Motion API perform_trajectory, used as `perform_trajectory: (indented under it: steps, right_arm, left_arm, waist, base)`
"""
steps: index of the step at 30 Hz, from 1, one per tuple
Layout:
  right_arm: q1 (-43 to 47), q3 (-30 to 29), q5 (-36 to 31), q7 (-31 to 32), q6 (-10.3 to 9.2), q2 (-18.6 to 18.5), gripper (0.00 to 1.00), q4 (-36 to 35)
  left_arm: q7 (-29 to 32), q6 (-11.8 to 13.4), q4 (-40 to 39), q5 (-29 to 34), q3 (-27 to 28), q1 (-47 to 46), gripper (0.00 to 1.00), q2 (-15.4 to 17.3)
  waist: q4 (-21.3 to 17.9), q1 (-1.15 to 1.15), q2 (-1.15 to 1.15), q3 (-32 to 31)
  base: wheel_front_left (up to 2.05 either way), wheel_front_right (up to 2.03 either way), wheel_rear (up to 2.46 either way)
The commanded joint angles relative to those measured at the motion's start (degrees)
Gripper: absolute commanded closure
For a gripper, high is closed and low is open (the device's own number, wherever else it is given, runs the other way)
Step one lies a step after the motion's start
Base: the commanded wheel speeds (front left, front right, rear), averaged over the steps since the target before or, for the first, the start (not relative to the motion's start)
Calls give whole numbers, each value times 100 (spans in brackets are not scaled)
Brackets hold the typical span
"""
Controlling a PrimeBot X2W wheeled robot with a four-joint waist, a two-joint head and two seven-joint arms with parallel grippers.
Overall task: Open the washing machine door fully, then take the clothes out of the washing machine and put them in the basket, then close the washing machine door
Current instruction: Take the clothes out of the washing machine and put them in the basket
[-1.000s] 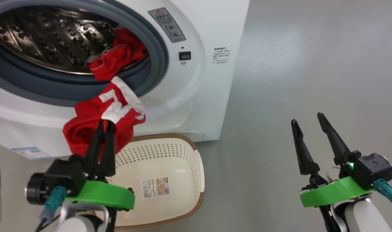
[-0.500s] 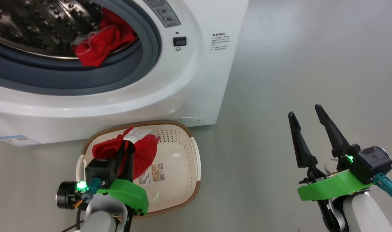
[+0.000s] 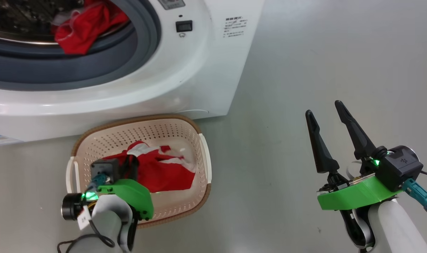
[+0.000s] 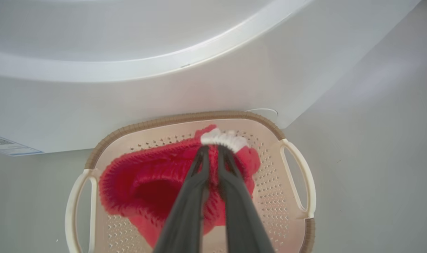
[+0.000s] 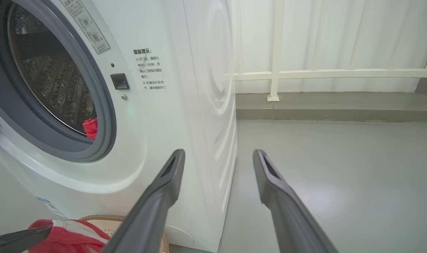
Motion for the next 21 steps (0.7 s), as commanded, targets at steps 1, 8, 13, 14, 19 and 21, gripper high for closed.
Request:
perform_trajectory:
  steps: [1, 8, 13, 14, 19, 21]
  right_arm:
    - [-102, 137, 77, -36, 20, -29, 0, -142]
    - [-231, 194, 112, -36, 20, 0, 0, -113]
    - [-303, 236, 159, -36, 20, 27, 0, -109]
    - [-316, 233, 166, -36, 20, 30, 0, -109]
    - [-361, 211, 176, -36, 20, 41, 0, -106]
    - [-372, 207, 173, -36, 20, 46, 0, -103]
  left_arm:
    - [-97, -135, 197, -130, 213, -223, 100, 51]
    - [-170, -443, 1276, -409, 310, -739, 100, -30]
    - [-68, -501, 1911, -428, 259, -1036, 85, -34]
    - [-27, -502, 2001, -430, 251, -1078, 76, -29]
    - [177, -448, 2231, -453, 233, -1157, 0, -2]
    - [265, -428, 2288, -479, 236, -1162, 0, 4]
  waist:
    - [-134, 0, 0, 185]
    - [-325, 0, 0, 474]
    - [-438, 0, 0, 647]
    - [-454, 0, 0, 679]
    - [-499, 0, 0, 766]
    - [-509, 0, 0, 791]
  base:
    - [0, 0, 0]
    - [0, 0, 0]
    - [0, 0, 0]
    - [0, 0, 0]
    - [0, 0, 0]
    - [0, 0, 0]
